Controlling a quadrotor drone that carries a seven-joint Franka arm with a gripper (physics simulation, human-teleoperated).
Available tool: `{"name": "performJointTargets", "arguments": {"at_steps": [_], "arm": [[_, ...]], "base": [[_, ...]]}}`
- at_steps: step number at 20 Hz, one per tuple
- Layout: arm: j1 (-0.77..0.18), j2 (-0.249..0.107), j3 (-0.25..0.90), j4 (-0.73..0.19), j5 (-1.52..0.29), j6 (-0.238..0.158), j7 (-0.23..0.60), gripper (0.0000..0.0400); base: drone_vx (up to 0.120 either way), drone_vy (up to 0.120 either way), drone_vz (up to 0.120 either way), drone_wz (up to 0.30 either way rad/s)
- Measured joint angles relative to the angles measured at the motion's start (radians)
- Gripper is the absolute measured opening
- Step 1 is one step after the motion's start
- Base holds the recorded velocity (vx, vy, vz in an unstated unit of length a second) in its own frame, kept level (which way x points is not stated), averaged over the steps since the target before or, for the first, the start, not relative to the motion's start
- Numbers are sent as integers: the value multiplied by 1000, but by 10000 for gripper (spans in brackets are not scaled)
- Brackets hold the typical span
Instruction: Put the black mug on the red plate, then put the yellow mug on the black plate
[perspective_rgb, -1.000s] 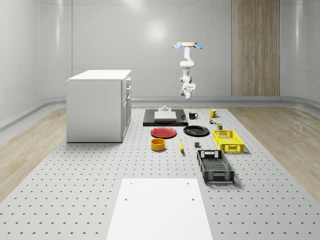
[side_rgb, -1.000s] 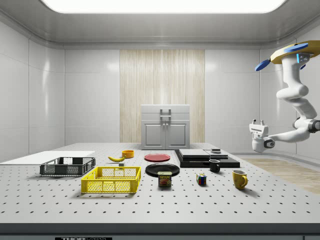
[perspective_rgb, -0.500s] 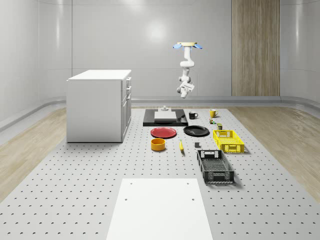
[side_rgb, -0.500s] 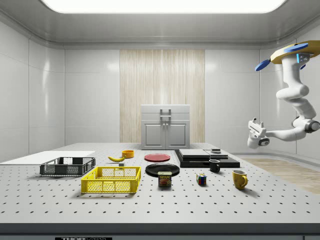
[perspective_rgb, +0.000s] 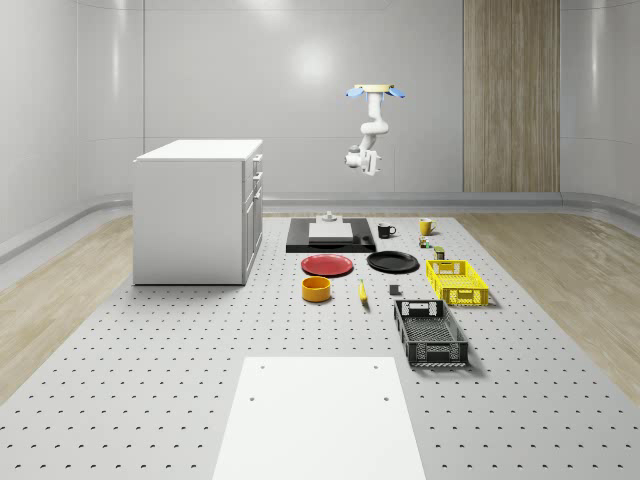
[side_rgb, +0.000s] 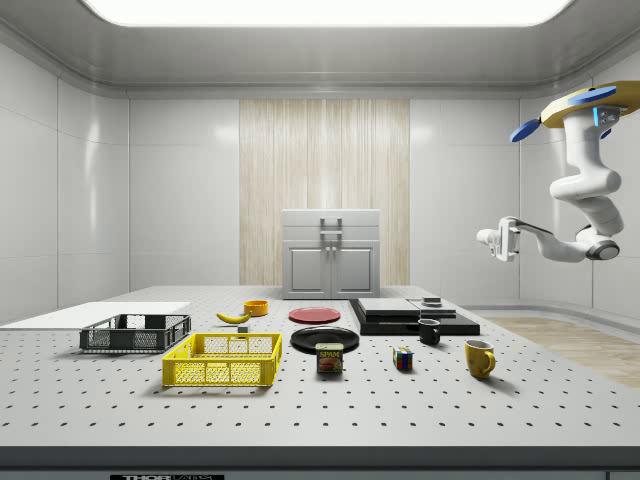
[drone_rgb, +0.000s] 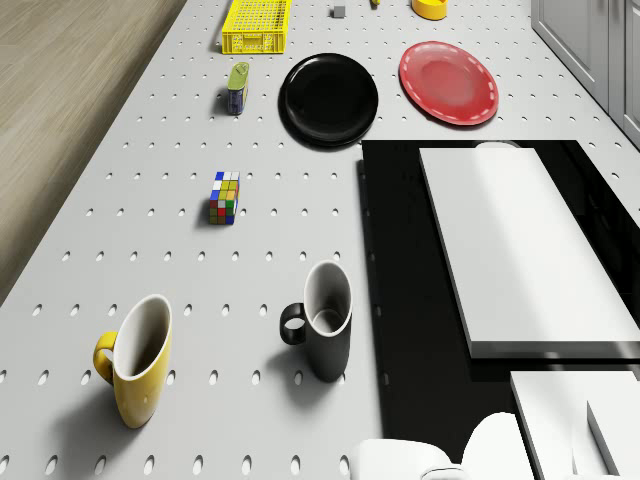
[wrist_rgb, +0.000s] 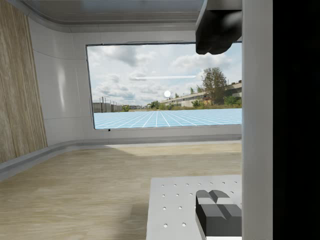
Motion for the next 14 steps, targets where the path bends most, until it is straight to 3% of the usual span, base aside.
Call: {"name": "performJointTargets", "arguments": {"at_steps": [3,6,10,14], "arm": [[-154,-42,148,-162,-295,-51,135,400],[-315,-81,253,-255,-495,-122,255,400],[-480,-127,341,-308,-631,-199,366,400],[-580,-165,389,-325,-684,-239,431,400]], "base": [[0,0,0,0],[0,0,0,0],[0,0,0,0],[0,0,0,0]]}}
